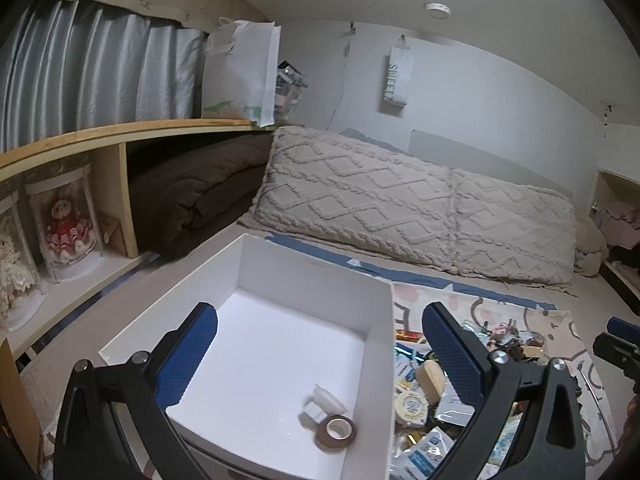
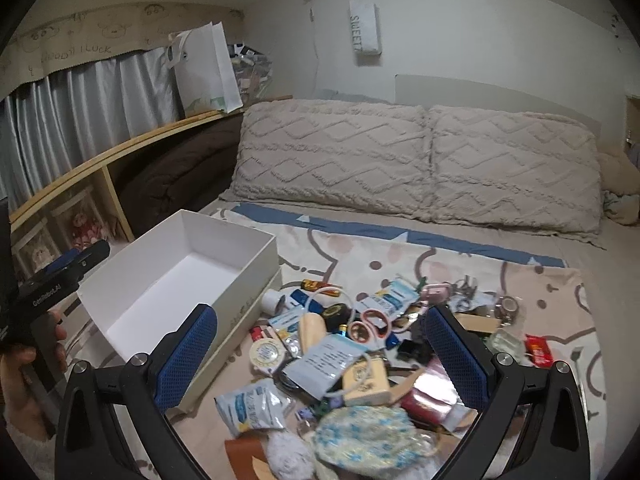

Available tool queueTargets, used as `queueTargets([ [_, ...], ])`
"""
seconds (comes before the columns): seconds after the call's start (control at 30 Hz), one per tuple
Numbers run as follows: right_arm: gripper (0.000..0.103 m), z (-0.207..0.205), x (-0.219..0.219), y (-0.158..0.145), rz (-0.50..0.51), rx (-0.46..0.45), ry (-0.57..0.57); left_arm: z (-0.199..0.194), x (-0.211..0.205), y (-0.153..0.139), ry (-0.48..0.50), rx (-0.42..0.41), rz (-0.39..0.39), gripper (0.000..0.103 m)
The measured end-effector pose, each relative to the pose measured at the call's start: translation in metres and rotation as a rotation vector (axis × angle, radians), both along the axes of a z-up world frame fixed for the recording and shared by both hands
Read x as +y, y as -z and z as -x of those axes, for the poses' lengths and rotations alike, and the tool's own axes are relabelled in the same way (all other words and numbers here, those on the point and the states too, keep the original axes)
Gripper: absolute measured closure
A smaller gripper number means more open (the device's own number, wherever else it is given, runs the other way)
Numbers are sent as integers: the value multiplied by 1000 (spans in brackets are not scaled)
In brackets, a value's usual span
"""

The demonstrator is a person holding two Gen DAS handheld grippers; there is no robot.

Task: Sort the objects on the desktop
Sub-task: 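Move both tools over the pile toward the white gauze and mesh ball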

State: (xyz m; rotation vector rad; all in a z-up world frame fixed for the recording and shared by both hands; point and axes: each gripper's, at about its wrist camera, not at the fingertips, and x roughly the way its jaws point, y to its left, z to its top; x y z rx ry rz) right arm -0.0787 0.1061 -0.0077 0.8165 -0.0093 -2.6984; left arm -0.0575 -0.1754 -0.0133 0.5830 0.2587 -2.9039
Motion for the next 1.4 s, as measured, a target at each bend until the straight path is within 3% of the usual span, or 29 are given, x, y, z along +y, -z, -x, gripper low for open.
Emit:
queueTargets([
  [0.5,0,-45,74,-6,21,72,105,-13,50,-9,110,47,24,0],
  [0.83,0,-69,109,18,11,97,183,-18,93,-2,188,52,61,0],
  [1.03,0,-80,120,25,-1,137,223,-20,121,10,237,44,96,0],
  [1.4,0,-98,133,33,38,213,263,-36,143,10,280,112,118,0],
])
